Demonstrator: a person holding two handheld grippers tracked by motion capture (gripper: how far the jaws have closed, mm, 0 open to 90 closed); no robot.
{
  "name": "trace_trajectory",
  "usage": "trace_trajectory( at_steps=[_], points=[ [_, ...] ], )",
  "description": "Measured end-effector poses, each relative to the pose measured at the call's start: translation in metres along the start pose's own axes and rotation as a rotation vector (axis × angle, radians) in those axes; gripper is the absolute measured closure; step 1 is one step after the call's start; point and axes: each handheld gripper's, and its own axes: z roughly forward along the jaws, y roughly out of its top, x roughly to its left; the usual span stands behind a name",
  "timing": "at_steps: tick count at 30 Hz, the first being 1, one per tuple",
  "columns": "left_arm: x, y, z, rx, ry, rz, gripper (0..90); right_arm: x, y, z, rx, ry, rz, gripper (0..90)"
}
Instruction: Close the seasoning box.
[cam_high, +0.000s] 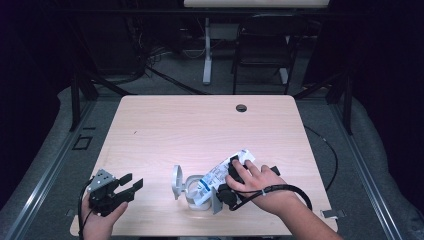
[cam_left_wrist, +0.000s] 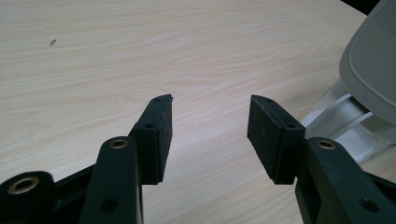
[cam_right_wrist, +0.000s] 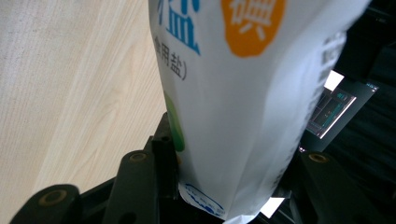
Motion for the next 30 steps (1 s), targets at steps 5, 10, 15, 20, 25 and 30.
trace_trajectory(
  at_steps=[5, 10, 15, 20, 25, 30],
  points=[
    [0.0002, 0.0, -0.0001, 0.0, 0.0, 0.001, 50.6, 0.0001, 0.0, 0.0001, 0.001, -0.001, -0.001, 56.8],
    [0.0002, -0.0001, 0.0002, 0.0, -0.001, 0.0, 50.6, 0.0004, 0.0002, 0.0001, 0.003, -0.003, -0.004, 57.0],
    [0.0016, 0.0, -0.0006, 0.008, 0.0, 0.0, 50.6, 0.0003, 0.0007, -0.0003, 0.012, -0.006, -0.007, 57.0],
    [0.0016, -0.0002, -0.0003, 0.008, -0.001, -0.001, 50.6, 0.0, 0.0006, -0.0001, 0.011, -0.008, -0.009, 57.2],
    [0.0015, -0.0003, -0.0001, 0.008, 0.0, 0.0, 50.6, 0.0002, 0.0006, 0.0005, 0.006, -0.008, -0.007, 57.3],
    [0.0014, -0.0003, 0.0, 0.008, -0.001, 0.001, 50.6, 0.0, 0.0006, 0.0007, 0.003, -0.01, -0.008, 57.5]
  ],
)
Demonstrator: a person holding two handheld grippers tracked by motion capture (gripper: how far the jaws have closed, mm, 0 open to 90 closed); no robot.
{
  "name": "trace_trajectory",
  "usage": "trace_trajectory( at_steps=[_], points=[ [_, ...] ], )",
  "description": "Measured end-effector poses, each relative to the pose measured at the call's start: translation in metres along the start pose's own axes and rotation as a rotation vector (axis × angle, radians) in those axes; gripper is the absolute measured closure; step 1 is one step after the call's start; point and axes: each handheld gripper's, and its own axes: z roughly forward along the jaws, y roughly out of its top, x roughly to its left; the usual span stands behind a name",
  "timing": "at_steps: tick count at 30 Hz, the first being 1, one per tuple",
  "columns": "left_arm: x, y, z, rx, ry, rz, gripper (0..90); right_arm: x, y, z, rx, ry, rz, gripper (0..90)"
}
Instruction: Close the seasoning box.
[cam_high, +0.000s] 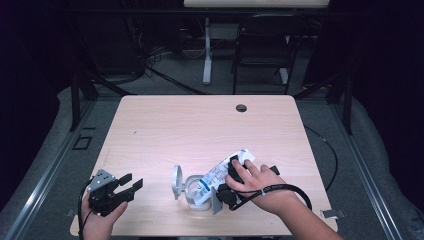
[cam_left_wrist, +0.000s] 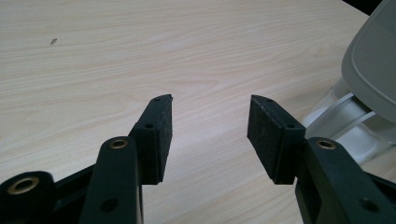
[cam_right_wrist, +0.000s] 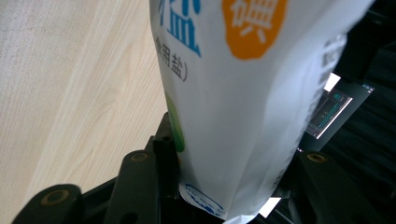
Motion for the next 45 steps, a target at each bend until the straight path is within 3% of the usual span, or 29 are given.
trace_trajectory(
  at_steps=[45],
  points=[
    [-0.0004, -0.0004, 0.0008, -0.008, -0.001, -0.002, 50.6, 0.0006, 0.0007, -0.0014, 0.0, -0.013, -0.028, 59.8]
  ],
)
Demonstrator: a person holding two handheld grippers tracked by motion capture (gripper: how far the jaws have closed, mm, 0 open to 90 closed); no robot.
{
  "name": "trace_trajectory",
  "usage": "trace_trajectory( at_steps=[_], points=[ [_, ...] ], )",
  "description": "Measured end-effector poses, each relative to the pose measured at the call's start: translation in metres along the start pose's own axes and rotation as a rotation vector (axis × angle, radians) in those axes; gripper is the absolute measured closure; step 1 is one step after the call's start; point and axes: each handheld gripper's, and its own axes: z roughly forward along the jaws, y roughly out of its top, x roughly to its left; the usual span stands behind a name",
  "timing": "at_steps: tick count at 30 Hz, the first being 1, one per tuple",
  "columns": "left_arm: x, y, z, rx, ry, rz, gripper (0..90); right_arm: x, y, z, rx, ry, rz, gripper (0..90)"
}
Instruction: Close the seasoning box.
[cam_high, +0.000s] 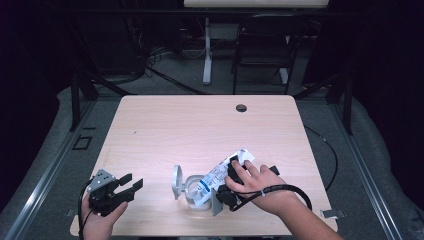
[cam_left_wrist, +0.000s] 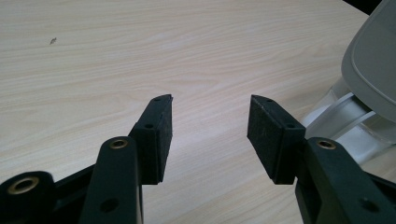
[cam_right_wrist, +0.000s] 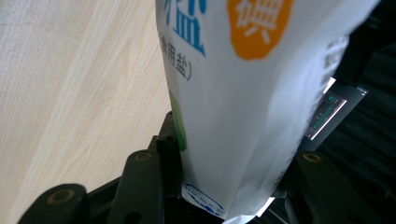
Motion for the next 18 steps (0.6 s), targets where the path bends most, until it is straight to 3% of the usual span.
trace_trajectory(
  at_steps=[18],
  points=[
    [0.0009, 0.0005, -0.0011, 0.008, 0.002, 0.002, 50.6, -0.0005, 0.001, -0.0014, 0.004, -0.011, -0.013, 60.9]
  ],
)
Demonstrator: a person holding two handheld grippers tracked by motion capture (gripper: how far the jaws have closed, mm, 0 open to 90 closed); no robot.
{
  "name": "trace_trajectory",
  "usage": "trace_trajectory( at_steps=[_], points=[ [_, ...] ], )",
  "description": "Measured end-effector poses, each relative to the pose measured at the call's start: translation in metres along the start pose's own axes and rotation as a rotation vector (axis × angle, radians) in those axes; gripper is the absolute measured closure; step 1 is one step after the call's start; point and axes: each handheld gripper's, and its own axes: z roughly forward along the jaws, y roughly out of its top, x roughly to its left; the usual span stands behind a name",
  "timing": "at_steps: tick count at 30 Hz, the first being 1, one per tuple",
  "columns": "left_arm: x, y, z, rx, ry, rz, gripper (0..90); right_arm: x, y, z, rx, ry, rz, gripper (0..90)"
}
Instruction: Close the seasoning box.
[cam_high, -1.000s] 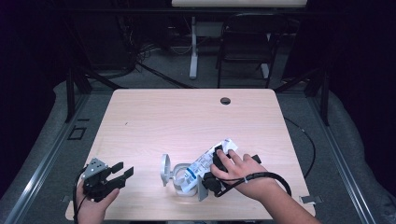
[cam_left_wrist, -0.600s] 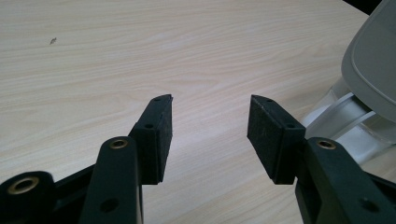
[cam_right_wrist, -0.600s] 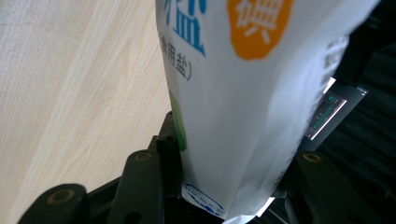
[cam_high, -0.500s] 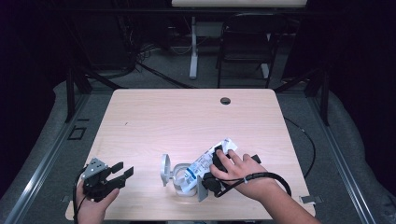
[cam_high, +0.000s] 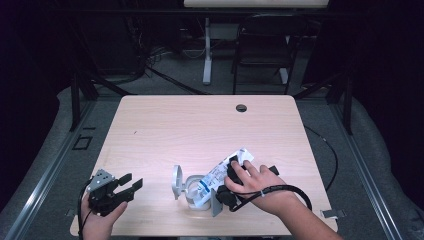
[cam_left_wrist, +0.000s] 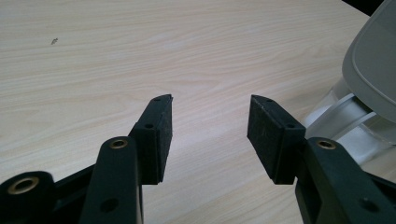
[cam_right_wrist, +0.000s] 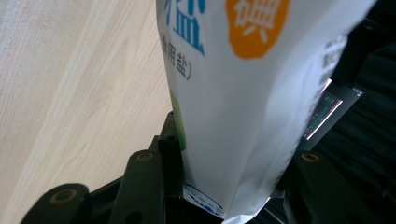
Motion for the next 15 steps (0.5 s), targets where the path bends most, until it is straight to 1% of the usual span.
trace_trajectory(
  at_steps=[8, 13, 14, 15],
  points=[
    [0.0001, 0.0001, -0.0001, 0.0, 0.0, 0.0, 50.6, -0.0003, 0.0002, -0.0003, -0.002, -0.005, -0.009, 61.7],
    [0.0001, 0.0001, -0.0001, 0.0, 0.0, 0.0, 50.6, -0.0006, 0.0002, -0.0001, -0.007, -0.004, -0.003, 62.7],
    [0.0002, 0.0001, -0.0003, -0.001, 0.0, 0.0, 50.6, -0.0011, 0.0006, -0.0009, 0.004, -0.005, -0.01, 62.9],
    [0.0004, 0.0002, -0.0004, -0.001, 0.0, 0.001, 50.6, -0.0012, 0.0005, -0.001, 0.002, -0.005, -0.008, 63.1]
  ],
)
